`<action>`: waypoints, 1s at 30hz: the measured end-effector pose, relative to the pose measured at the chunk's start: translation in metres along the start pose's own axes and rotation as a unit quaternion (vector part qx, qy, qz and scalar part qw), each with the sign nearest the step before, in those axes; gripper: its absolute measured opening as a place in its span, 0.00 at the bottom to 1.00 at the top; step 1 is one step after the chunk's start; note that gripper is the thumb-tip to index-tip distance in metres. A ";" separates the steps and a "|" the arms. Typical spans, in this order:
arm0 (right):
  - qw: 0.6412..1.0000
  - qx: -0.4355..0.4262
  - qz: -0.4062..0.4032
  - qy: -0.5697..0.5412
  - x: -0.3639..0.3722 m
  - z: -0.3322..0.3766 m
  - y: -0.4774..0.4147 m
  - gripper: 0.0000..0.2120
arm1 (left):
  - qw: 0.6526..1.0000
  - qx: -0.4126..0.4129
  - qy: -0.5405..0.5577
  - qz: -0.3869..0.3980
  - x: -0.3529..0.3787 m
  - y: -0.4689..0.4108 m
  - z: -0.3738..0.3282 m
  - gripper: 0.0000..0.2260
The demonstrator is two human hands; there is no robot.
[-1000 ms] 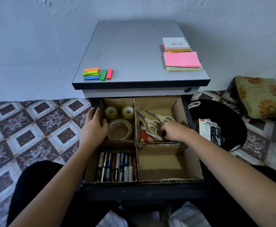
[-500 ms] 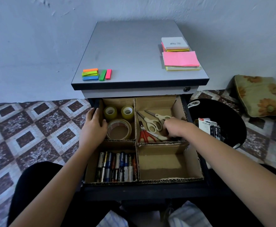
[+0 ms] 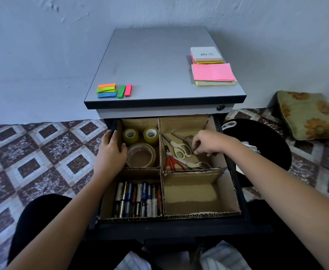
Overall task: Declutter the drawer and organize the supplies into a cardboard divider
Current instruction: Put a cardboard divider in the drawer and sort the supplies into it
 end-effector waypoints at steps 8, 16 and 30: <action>0.973 -0.088 -0.097 -0.188 -0.056 0.006 0.042 0.04 | 0.975 0.188 -0.034 -0.110 -0.015 0.010 -0.045 0.14; 0.900 -0.008 -0.351 -0.257 -0.130 -0.024 0.047 0.07 | 0.967 0.184 0.177 -0.021 -0.041 -0.038 -0.177 0.15; 0.882 0.170 -0.334 -0.286 -0.160 -0.034 -0.006 0.13 | 0.866 -0.120 0.427 0.232 -0.035 -0.113 -0.273 0.06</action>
Point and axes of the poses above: each hand's wrist, its own y-axis away from the middle knuckle, its own x-axis out of the palm, z = x × y, the point moved 2 cm from there along -y, towards the middle knuckle, and after that the axes turned 5 degrees about x, right-handed, at the moved point
